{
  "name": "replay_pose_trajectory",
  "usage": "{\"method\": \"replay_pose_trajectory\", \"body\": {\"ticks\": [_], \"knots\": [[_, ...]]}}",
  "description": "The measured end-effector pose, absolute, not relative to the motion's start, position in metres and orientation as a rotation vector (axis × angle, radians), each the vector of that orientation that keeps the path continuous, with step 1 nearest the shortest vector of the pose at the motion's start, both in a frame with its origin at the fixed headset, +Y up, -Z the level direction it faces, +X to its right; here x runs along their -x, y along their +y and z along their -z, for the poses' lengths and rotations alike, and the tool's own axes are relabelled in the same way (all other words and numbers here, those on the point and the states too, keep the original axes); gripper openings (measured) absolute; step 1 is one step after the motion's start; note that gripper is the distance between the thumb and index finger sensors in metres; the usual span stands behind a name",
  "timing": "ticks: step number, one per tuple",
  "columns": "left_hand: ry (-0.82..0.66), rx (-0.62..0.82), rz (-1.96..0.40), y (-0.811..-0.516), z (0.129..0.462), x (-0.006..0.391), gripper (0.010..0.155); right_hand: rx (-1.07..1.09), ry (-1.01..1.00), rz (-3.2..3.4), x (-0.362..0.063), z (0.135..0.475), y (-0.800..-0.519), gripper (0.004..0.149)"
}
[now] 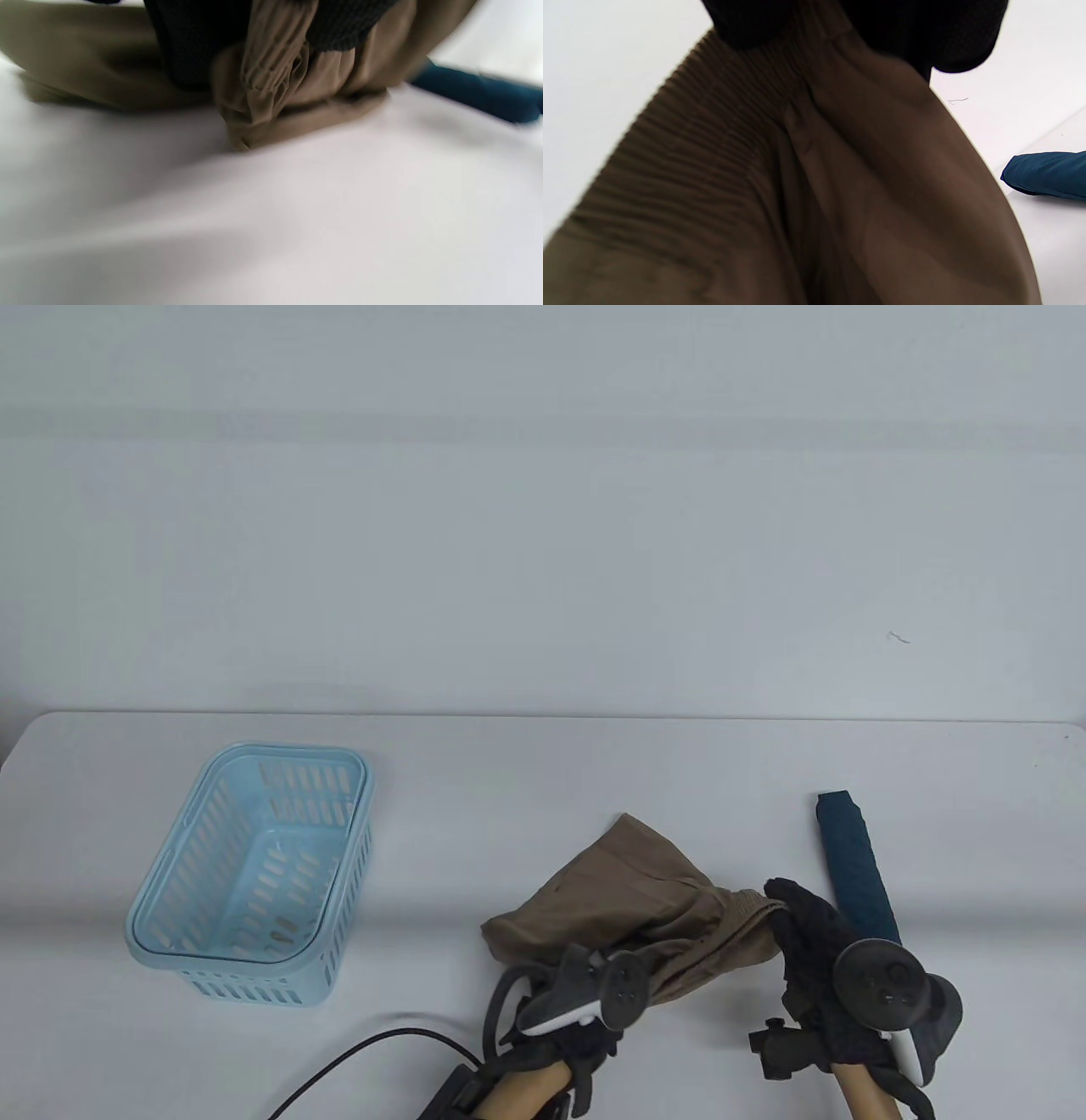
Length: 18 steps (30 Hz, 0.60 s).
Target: Roll shorts into tight roll
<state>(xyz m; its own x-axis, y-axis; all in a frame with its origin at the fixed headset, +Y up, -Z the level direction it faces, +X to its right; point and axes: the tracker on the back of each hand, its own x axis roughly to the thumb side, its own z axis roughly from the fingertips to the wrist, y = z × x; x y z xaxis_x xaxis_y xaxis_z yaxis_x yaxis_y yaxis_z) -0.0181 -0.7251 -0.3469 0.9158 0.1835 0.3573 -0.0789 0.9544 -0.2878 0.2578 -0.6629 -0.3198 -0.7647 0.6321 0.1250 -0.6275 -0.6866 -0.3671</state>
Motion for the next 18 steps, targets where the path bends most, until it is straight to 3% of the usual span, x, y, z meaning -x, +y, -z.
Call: {"method": "replay_pose_trajectory", "body": {"ticks": [5, 11, 18], "knots": [[-0.324, 0.145, -0.328, -0.649, 0.364, 0.076, 0.051, -0.047, -0.391, -2.383, -0.257, 0.323, -0.638, 0.044], [-0.452, 0.010, -0.528, -0.537, 0.348, 0.110, 0.049, -0.236, -0.405, -2.292, -0.260, 0.314, -0.543, 0.044], [-0.676, -0.138, -0.670, -0.438, 0.305, 0.137, 0.049, -0.496, -0.450, -2.187, -0.269, 0.285, -0.443, 0.046]]}}
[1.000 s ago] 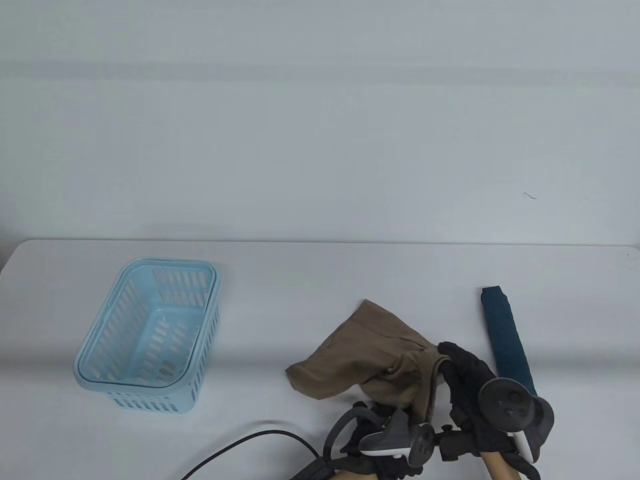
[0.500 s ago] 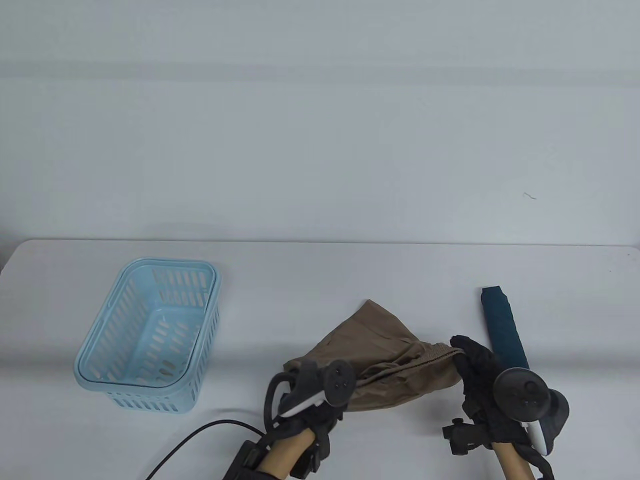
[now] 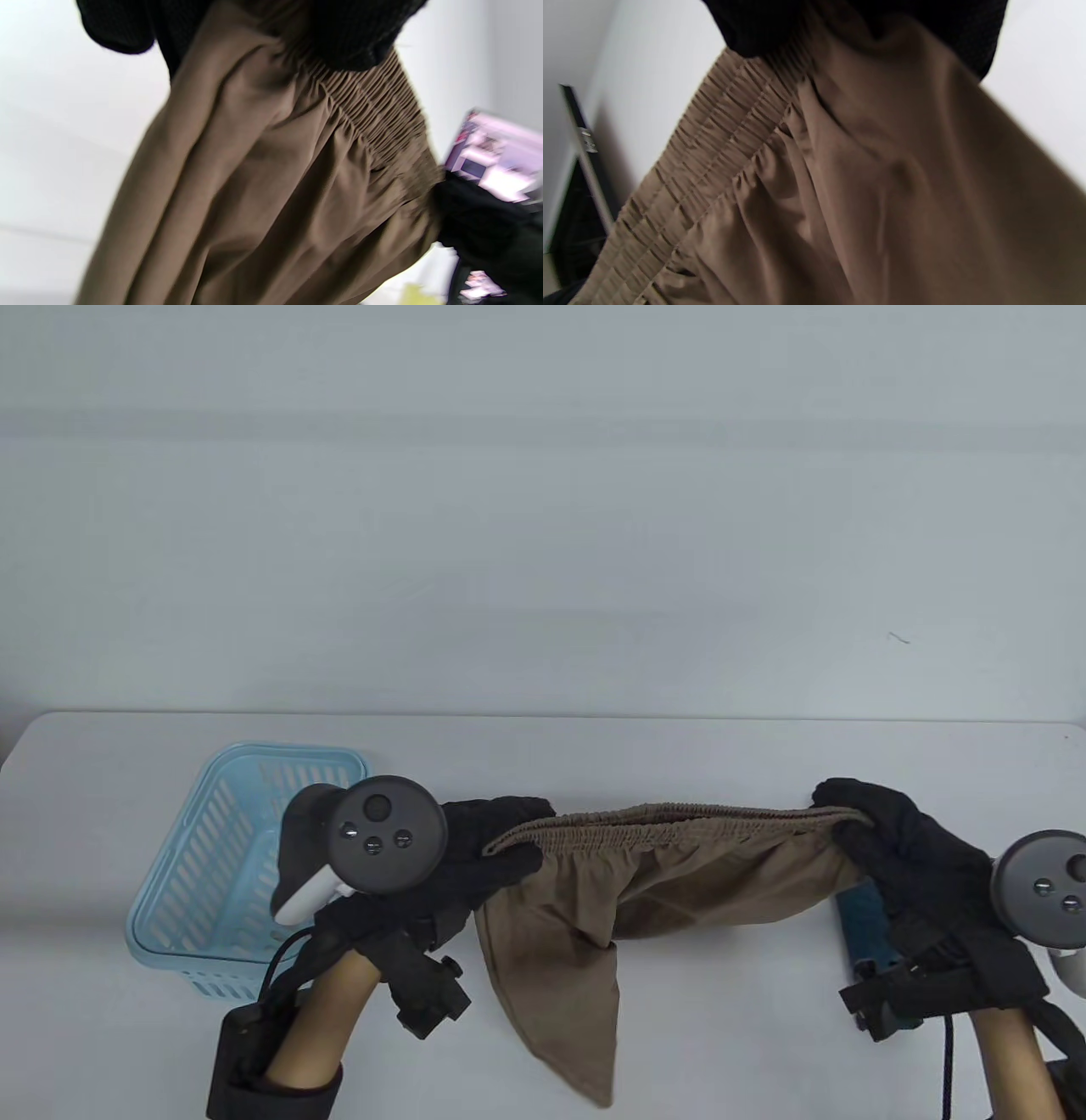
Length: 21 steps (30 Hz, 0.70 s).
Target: Roll shorts into tight roll
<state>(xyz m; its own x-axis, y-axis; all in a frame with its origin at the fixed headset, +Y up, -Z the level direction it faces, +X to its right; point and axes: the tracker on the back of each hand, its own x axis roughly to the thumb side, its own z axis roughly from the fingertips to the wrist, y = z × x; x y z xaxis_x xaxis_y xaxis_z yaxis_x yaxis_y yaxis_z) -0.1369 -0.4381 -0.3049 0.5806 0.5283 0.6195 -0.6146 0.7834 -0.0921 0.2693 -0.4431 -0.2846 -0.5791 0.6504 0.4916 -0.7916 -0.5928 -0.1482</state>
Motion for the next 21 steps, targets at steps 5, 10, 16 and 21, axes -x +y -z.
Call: {"method": "replay_pose_trajectory", "body": {"ticks": [5, 10, 16, 21], "knots": [[-0.832, -0.079, -0.802, -0.393, 0.283, 0.151, 0.051, -0.667, -0.368, -2.085, -0.272, 0.269, -0.394, 0.046], [-0.767, -0.034, -0.857, -0.396, 0.315, 0.159, 0.050, -0.692, -0.126, -2.057, -0.268, 0.301, -0.392, 0.046], [-0.506, 0.058, -0.753, -0.455, 0.413, 0.157, 0.047, -0.435, 0.019, -2.280, -0.252, 0.397, -0.451, 0.045], [-0.300, -0.147, -0.507, -0.443, 0.455, 0.142, 0.047, -0.213, -0.271, -2.401, -0.231, 0.434, -0.447, 0.043]]}}
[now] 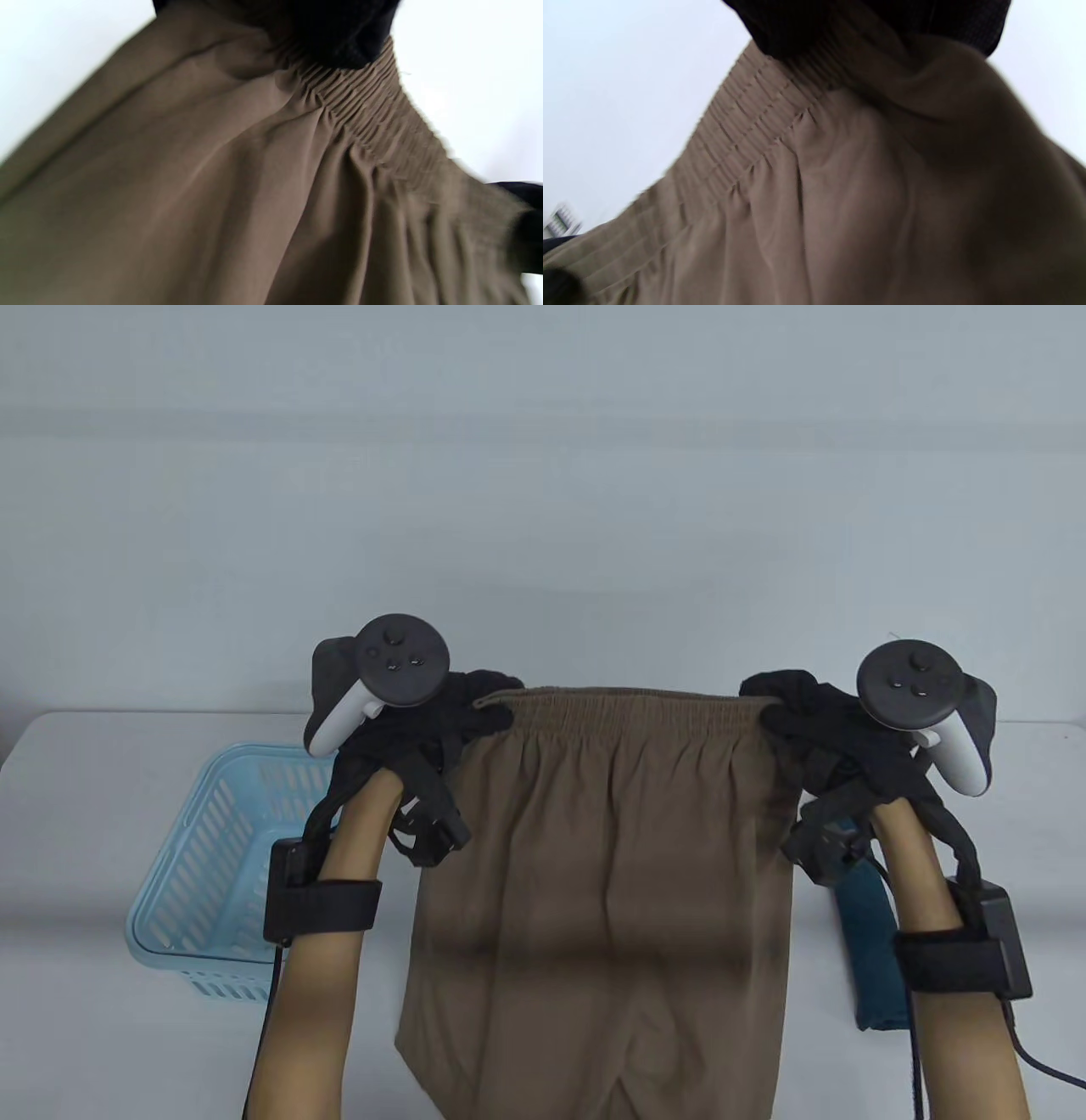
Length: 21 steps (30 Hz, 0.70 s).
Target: Roll shorts into tight roll
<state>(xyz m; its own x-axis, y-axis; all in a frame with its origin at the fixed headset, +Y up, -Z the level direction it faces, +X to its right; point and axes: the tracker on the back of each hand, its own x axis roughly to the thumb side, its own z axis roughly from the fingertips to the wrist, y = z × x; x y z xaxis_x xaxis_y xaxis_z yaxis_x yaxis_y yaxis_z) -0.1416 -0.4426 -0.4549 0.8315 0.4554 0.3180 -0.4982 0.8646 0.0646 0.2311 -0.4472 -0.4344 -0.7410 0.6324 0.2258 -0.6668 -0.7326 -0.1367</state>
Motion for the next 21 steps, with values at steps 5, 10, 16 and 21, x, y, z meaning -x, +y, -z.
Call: {"method": "replay_pose_trajectory", "body": {"ticks": [5, 10, 16, 21], "knots": [[-0.332, -0.397, -0.576, -0.404, 0.418, 0.146, 0.047, -0.336, -0.755, -2.348, -0.229, 0.398, -0.408, 0.043], [-0.385, -0.289, -0.455, -0.456, 0.405, 0.149, 0.047, -0.468, -0.577, -2.390, -0.235, 0.388, -0.455, 0.043], [-0.391, -0.055, -0.289, -0.570, 0.402, 0.129, 0.048, -0.461, -0.319, -2.547, -0.232, 0.388, -0.560, 0.042], [-0.461, 0.140, -0.017, -0.662, 0.386, 0.105, 0.049, -0.555, -0.017, -2.717, -0.222, 0.369, -0.655, 0.043]]}}
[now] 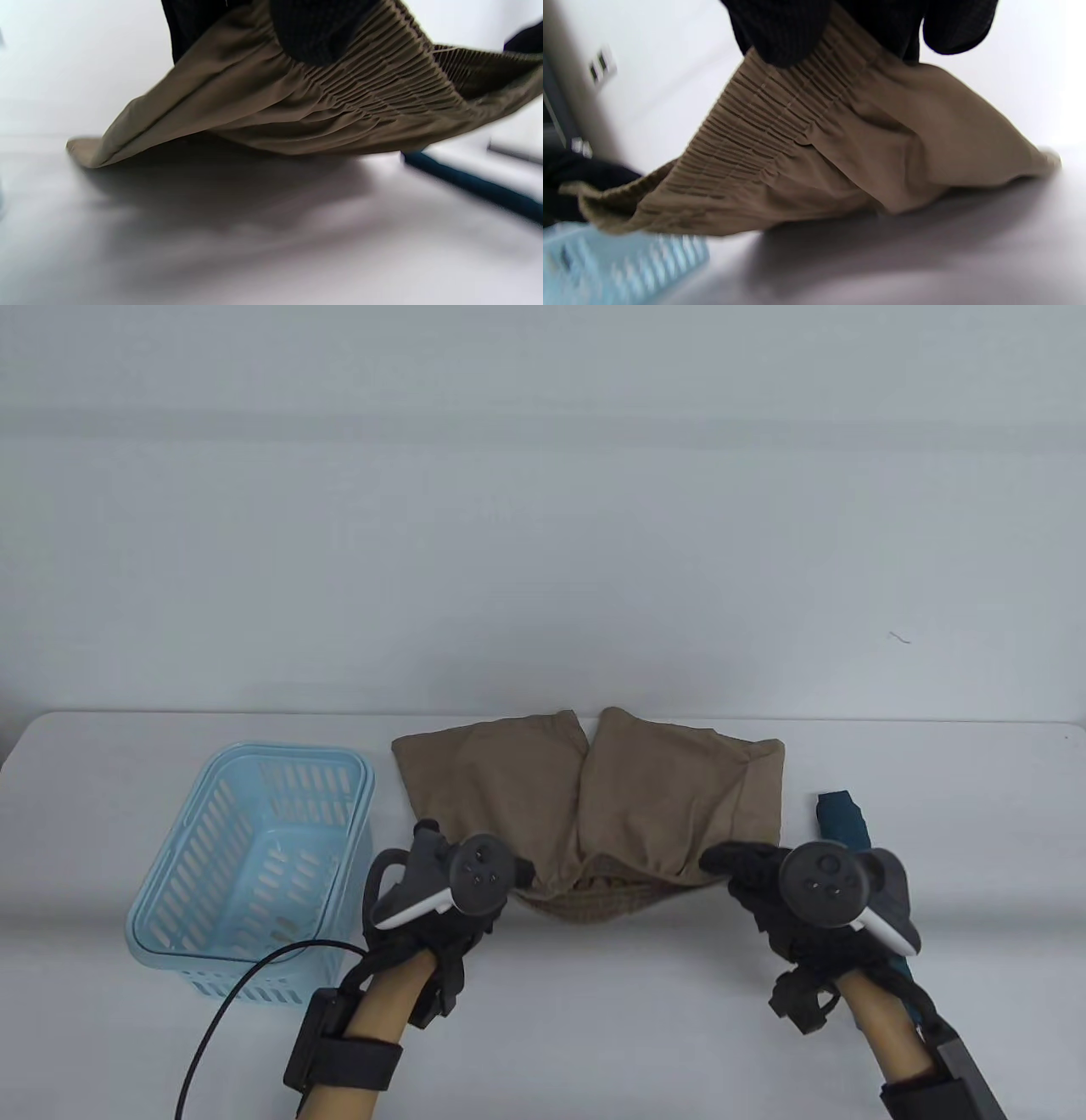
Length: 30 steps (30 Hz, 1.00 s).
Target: Roll shorts into tight roll
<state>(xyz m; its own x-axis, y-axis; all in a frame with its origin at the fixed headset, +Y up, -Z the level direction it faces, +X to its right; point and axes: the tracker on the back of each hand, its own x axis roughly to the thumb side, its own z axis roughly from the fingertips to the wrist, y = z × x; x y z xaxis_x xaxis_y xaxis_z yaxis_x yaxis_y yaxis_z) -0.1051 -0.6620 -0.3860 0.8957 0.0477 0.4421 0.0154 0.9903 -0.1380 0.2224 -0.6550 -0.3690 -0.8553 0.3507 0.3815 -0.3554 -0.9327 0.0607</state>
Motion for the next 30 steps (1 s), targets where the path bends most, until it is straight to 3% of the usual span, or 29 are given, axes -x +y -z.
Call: {"method": "replay_pose_trajectory", "body": {"ticks": [5, 11, 15, 17, 24, 30], "knots": [[-0.545, 0.241, 0.209, -0.709, 0.362, 0.091, 0.050, -0.655, 0.110, -2.821, -0.214, 0.351, -0.707, 0.043], [-0.567, 0.369, 0.197, -0.742, 0.344, 0.091, 0.053, -0.701, 0.296, -2.848, -0.208, 0.338, -0.734, 0.044], [-0.594, 0.602, 0.156, -0.766, 0.331, 0.099, 0.078, -0.723, 0.619, -2.843, -0.210, 0.331, -0.750, 0.055], [-0.611, 0.591, 0.075, -0.775, 0.325, 0.106, 0.086, -0.706, 0.703, -2.826, -0.212, 0.328, -0.757, 0.058], [-0.548, 0.533, -0.132, -0.771, 0.333, 0.118, 0.072, -0.635, 0.806, -2.745, -0.215, 0.329, -0.759, 0.059], [-0.556, 0.506, -0.110, -0.764, 0.332, 0.119, 0.063, -0.616, 0.885, -2.695, -0.215, 0.327, -0.753, 0.053]]}}
